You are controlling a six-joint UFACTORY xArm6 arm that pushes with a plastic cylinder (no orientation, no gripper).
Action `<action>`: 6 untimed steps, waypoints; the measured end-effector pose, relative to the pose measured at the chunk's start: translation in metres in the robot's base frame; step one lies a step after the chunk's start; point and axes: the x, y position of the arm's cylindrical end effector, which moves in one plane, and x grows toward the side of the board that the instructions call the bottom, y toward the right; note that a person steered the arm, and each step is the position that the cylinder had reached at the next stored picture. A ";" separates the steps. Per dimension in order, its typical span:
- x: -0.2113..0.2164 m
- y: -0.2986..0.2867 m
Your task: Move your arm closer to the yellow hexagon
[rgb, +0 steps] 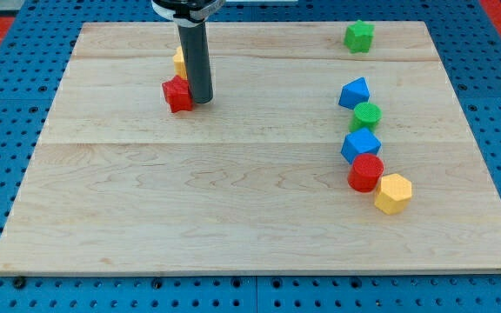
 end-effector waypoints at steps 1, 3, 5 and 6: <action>0.000 0.000; -0.012 0.062; -0.090 0.236; -0.039 0.309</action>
